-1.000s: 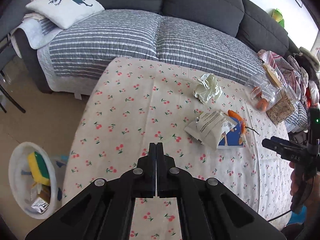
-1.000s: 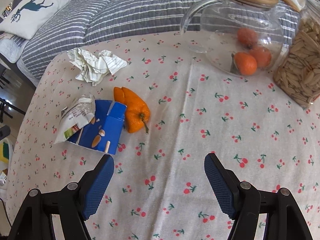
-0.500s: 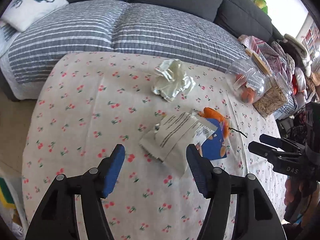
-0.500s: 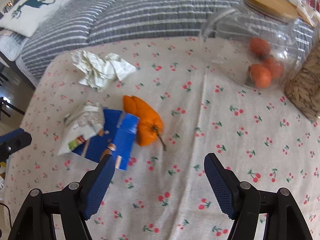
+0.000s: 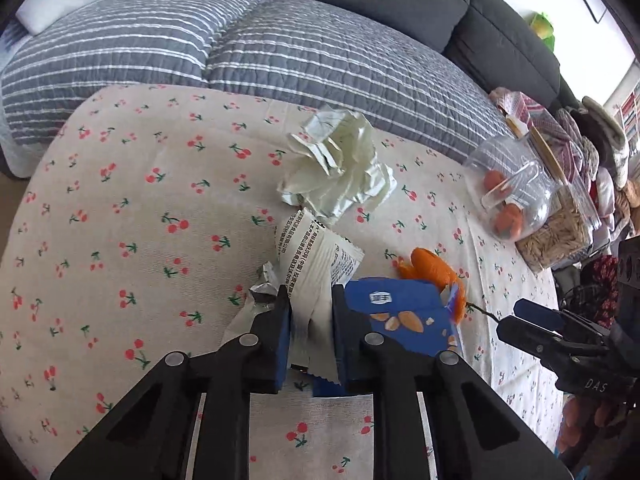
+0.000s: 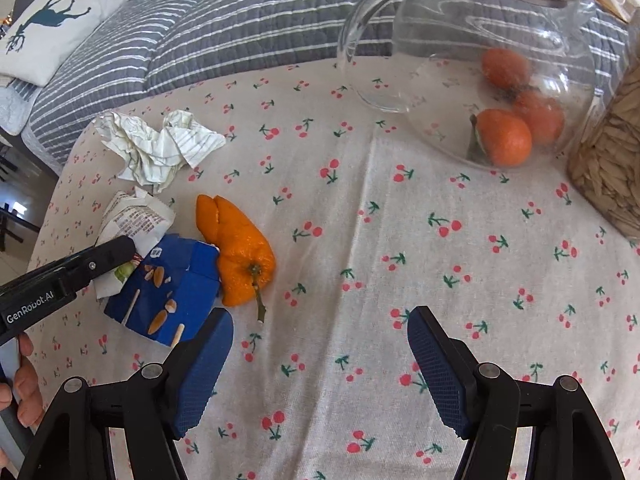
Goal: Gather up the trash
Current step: 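Grasp the orange pepper with the right tool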
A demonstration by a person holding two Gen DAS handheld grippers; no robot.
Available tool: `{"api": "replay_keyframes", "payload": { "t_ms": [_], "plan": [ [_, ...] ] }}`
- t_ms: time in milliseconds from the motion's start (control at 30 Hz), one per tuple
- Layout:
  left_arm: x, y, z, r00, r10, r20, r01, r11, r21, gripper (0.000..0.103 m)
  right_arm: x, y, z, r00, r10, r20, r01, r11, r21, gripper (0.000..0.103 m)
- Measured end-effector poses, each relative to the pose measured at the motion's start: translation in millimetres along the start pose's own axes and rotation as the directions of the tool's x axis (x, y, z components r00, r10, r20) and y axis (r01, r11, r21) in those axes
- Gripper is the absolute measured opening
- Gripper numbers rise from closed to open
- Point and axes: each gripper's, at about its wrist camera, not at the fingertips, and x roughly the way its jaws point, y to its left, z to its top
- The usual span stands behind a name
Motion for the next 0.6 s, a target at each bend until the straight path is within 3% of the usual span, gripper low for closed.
{"api": "replay_keyframes", "payload": {
  "t_ms": [133, 300, 467, 533, 567, 600],
  "plan": [
    [-27.3, 8.1, -0.9, 0.999, 0.014, 0.035, -0.014, 1.0, -0.016, 0.019, 6.1, 12.8, 9.5, 0.999, 0.024, 0.024, -0.024, 1.0, -0.013, 0.076],
    [-57.4, 12.9, -9.7, 0.998, 0.05, 0.048, -0.051, 0.999, 0.015, 0.019, 22.0, 25.9, 19.3, 0.999, 0.026, 0.028, -0.025, 0.999, -0.033, 0.059],
    [-70.7, 24.6, -21.6, 0.994, 0.101, 0.03, -0.103, 0.993, 0.054, 0.019, 39.4, 27.0, 16.8, 1.0, 0.02, -0.004, -0.02, 0.999, -0.046, 0.051],
    [-75.4, 32.4, -26.6, 0.993, 0.116, 0.023, -0.117, 0.991, 0.059, 0.019, 43.6, 28.9, 14.6, 0.999, 0.044, -0.008, -0.044, 0.998, -0.053, 0.044],
    [-79.5, 36.6, -28.9, 0.992, 0.124, 0.024, -0.126, 0.99, 0.058, 0.019, 47.8, 30.6, 12.7, 0.997, 0.067, -0.025, -0.068, 0.996, -0.056, 0.029],
    [-84.5, 41.5, -30.6, 0.991, 0.13, 0.026, -0.131, 0.99, 0.056, 0.019, 51.8, 31.7, 9.9, 0.995, 0.088, -0.04, -0.09, 0.994, -0.057, 0.027]
  ]
}}
